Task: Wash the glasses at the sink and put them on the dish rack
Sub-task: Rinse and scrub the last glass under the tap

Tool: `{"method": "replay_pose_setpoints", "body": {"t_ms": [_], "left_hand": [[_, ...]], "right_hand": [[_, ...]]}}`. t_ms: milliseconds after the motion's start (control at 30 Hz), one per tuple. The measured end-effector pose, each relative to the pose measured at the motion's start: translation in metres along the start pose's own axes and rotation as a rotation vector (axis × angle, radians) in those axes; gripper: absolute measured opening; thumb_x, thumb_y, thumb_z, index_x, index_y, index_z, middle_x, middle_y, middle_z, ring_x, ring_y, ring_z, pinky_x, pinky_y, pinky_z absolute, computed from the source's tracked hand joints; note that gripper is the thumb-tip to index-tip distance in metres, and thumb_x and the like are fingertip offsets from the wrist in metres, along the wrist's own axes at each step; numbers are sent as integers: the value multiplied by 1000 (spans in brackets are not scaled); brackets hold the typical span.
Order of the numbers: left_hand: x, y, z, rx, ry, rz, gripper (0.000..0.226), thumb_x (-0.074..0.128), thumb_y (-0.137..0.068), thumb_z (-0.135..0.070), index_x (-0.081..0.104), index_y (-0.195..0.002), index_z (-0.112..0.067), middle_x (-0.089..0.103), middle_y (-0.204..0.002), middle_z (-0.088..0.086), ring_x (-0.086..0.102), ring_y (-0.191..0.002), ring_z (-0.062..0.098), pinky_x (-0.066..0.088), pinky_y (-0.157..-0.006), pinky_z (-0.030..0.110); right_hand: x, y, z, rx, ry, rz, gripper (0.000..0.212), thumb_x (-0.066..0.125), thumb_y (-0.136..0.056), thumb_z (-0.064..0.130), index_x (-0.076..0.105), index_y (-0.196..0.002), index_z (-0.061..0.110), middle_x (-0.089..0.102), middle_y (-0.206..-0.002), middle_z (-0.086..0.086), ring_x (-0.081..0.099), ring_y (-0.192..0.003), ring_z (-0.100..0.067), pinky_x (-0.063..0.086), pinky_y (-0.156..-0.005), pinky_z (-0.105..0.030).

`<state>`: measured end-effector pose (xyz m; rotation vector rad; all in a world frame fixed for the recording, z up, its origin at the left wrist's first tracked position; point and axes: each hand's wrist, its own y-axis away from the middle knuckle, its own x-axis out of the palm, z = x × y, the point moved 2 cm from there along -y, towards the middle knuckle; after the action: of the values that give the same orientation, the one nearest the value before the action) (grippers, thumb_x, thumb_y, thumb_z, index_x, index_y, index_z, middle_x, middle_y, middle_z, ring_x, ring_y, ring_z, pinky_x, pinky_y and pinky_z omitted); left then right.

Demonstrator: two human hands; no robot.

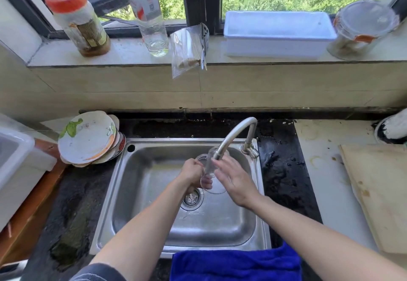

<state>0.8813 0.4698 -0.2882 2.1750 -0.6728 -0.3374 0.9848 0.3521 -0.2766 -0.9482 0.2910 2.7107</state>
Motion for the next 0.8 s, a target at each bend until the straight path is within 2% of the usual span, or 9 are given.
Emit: {"method": "replay_pose_setpoints", "body": {"t_ms": [100, 233, 300, 367, 433, 533, 667, 733, 800], "left_hand": [[-5, -6, -3, 18, 100, -33, 23, 31, -93, 9, 34, -81, -10, 42, -60, 9, 39, -41, 13, 35, -41, 21], [-14, 3, 2, 18, 180, 46, 20, 33, -95, 7, 45, -109, -1, 46, -59, 11, 44, -40, 16, 43, -37, 25], [-7, 9, 8, -44, 202, 127, 32, 24, -92, 13, 50, -102, -2, 52, -58, 14, 52, -42, 22, 53, -40, 33], [-3, 15, 14, -98, 278, 157, 33, 25, -91, 14, 51, -98, -5, 62, -58, 19, 62, -45, 28, 57, -45, 33], [-6, 17, 19, -119, 338, 184, 21, 36, -92, 10, 50, -102, -3, 63, -57, 18, 63, -44, 26, 55, -44, 30], [-10, 19, 25, -158, 420, 245, 19, 45, -77, 13, 48, -86, -3, 57, -54, 12, 59, -43, 20, 51, -43, 24], [-7, 23, 22, -256, 467, 335, 27, 22, -95, 3, 46, -86, -7, 45, -62, 5, 47, -43, 13, 41, -48, 20], [-7, 24, 19, -276, 433, 353, 21, 28, -96, -2, 48, -89, -5, 44, -64, 5, 46, -45, 13, 43, -49, 20], [-8, 24, 16, -274, 361, 310, 12, 39, -93, -2, 51, -92, -3, 52, -61, 10, 50, -44, 15, 48, -43, 21]], "right_hand": [[4, -7, 16, 17, -3, 10, 65, 21, -91, 67, 31, -148, 38, 19, -160, 12, 6, -148, -6, 20, -117, -41], [7, 3, 19, -36, -10, 66, 66, 23, -87, 71, 29, -147, 43, 23, -158, 10, 11, -148, -8, 20, -114, -39], [-6, -14, 11, 103, -252, 0, 60, 26, -90, 70, 39, -142, 41, 33, -153, 15, 24, -143, -6, 23, -117, -40], [-9, -26, 1, 211, -358, -19, 48, 30, -98, 57, 39, -141, 38, 29, -153, 16, 21, -146, -8, 19, -119, -40], [-3, -19, 3, 110, -243, -39, 40, 27, -99, 55, 38, -136, 49, 24, -158, 10, 16, -148, -12, 17, -120, -42], [5, -6, -3, 11, -117, -25, 57, 24, -92, 66, 40, -141, 42, 28, -157, 12, 17, -147, -9, 18, -115, -38], [-4, -35, -14, 422, -501, -78, 73, 39, -84, 75, 49, -137, 25, 51, -139, 6, 46, -130, -16, 41, -100, -38], [-7, -42, -14, 626, -695, -51, 55, 44, -92, 59, 57, -128, 19, 60, -126, 3, 55, -114, -18, 43, -76, -31], [-8, -43, -13, 656, -722, -64, 44, 47, -95, 48, 64, -120, 16, 64, -118, 2, 58, -100, -16, 41, -69, -28]]}}
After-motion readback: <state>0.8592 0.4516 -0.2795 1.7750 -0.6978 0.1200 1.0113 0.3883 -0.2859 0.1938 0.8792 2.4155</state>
